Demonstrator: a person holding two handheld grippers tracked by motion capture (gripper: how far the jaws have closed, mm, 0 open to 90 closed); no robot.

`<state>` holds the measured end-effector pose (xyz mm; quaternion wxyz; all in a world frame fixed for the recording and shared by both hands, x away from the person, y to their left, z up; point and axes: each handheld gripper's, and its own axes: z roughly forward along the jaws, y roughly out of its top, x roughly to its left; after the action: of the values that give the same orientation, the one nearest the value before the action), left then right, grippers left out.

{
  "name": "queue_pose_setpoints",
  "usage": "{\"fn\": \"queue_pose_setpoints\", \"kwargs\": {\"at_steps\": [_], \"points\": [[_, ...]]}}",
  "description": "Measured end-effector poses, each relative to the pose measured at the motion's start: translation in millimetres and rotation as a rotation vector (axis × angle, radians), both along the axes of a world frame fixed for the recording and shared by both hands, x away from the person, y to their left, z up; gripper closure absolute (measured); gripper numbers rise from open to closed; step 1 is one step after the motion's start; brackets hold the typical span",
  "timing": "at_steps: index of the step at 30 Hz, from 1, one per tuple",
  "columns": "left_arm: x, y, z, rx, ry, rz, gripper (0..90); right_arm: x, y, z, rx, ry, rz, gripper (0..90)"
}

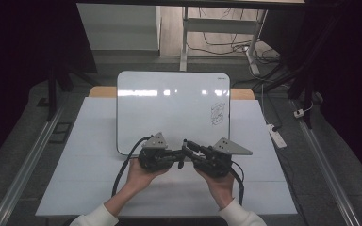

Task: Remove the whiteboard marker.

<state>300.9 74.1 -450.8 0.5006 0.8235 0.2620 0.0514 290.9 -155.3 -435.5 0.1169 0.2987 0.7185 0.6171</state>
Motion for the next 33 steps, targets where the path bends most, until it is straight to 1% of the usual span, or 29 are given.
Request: {"fn": "queue_pose_setpoints", "kwargs": {"at_steps": [1, 3, 5, 6, 7, 8, 9, 10, 11, 12, 13, 14, 15, 16, 17, 18, 19, 20, 22, 24, 25, 26, 27, 28, 29, 30, 32, 33], "points": [[0.0, 0.0, 0.0, 0.0, 0.0, 0.0, 81.3, 1.8, -2.5, 1.5, -0.006, 0.0, 0.027, 58.9], [-0.2, 3.9, -0.2, 0.01, -0.005, -0.01, 81.4, 7.9, -7.7, 3.6, -0.059, 0.013, 0.091, 51.8], [0.1, 9.4, 0.1, 0.011, -0.007, -0.032, 81.4, 13.7, -13.7, 2.4, -0.101, -0.003, 0.142, 46.1], [0.1, 9.4, 0.1, 0.011, -0.007, -0.032, 81.3, 13.7, -13.7, 2.4, -0.101, -0.003, 0.142, 46.1], [0.3, 10.7, 0.4, 0.012, -0.005, -0.048, 81.4, 21.3, -18.9, -1.7, -0.125, 0.014, 0.224, 42.9], [0.2, 11.5, 0.4, 0.012, -0.001, -0.065, 81.4, 21.3, -18.9, -1.7, -0.125, 0.014, 0.224, 42.9], [-0.2, 12.0, 0.4, 0.017, -0.002, -0.079, 81.4, 26.4, -22.6, -6.8, -0.161, 0.016, 0.28, 42.2], [-0.6, 12.3, 0.2, 0.025, -0.002, -0.096, 81.4, 26.4, -22.6, -6.8, -0.161, 0.016, 0.28, 42.2], [-1.0, 12.5, -0.1, 0.03, -0.002, -0.112, 81.3, 28.0, -23.7, -9.3, -0.184, 0.015, 0.304, 42.2], [-1.2, 12.6, -0.5, 0.033, 0.0, -0.128, 81.3, 30.5, -25.9, -13.7, -0.213, 0.015, 0.342, 42.4], [-1.4, 12.5, -0.8, 0.038, 0.002, -0.141, 81.3, 31.3, -26.6, -15.6, -0.211, 0.015, 0.362, 42.7], [-1.5, 12.3, -1.1, 0.044, 0.002, -0.152, 81.3, 31.3, -26.6, -15.6, -0.211, 0.015, 0.362, 42.7], [-1.5, 11.9, -1.6, 0.046, 0.001, -0.163, 81.3, 31.8, -27.3, -17.4, -0.217, 0.019, 0.397, 42.9], [-1.3, 11.6, -1.9, 0.048, 0.004, -0.174, 81.3, 31.4, -26.9, -18.2, -0.221, 0.016, 0.413, 42.9], [-1.1, 11.2, -2.3, 0.046, 0.007, -0.186, 81.3, 31.4, -26.9, -18.2, -0.221, 0.016, 0.413, 42.9], [-0.7, 11.0, -2.7, 0.041, 0.01, -0.195, 81.3, 30.2, -25.2, -19.4, -0.241, 0.012, 0.442, 43.5], [-0.3, 10.9, -2.9, 0.038, 0.014, -0.204, 81.3, 30.2, -25.2, -19.4, -0.241, 0.012, 0.442, 43.5], [0.2, 10.8, -3.2, 0.034, 0.017, -0.213, 81.3, 28.8, -22.5, -20.9, -0.263, 0.008, 0.465, 44.4], [0.9, 10.5, -3.8, 0.03, 0.023, -0.231, 81.3, 28.3, -21.0, -21.9, -0.27, 0.006, 0.475, 44.9], [1.1, 9.8, -4.3, 0.027, 0.027, -0.249, 81.3, 27.1, -17.6, -24.2, -0.288, 0.004, 0.506, 48.1], [1.4, 9.5, -4.5, 0.022, 0.03, -0.259, 81.3, 27.1, -17.6, -24.2, -0.288, 0.004, 0.506, 48.1], [1.8, 9.2, -4.8, 0.016, 0.035, -0.268, 81.3, 26.1, -15.2, -25.7, -0.305, 0.003, 0.527, 50.1], [2.2, 8.9, -5.0, 0.011, 0.038, -0.276, 81.3, 26.1, -15.2, -25.7, -0.305, 0.003, 0.527, 50.1], [2.6, 8.5, -5.3, 0.007, 0.043, -0.284, 81.3, 25.2, -12.6, -27.6, -0.32, 0.006, 0.549, 51.8], [2.9, 8.3, -5.5, 0.001, 0.048, -0.294, 81.3, 25.2, -12.6, -27.6, -0.32, 0.006, 0.549, 51.8], [3.2, 8.1, -5.6, -0.004, 0.054, -0.301, 81.3, 24.1, -10.1, -29.3, -0.323, 0.006, 0.576, 53.6], [3.7, 7.9, -5.7, -0.011, 0.062, -0.315, 81.3, 22.0, -7.5, -30.8, -0.321, 0.011, 0.606, 55.7], [4.0, 7.9, -5.8, -0.017, 0.065, -0.32, 81.3, 22.0, -7.5, -30.8, -0.321, 0.011, 0.606, 55.7]]}}
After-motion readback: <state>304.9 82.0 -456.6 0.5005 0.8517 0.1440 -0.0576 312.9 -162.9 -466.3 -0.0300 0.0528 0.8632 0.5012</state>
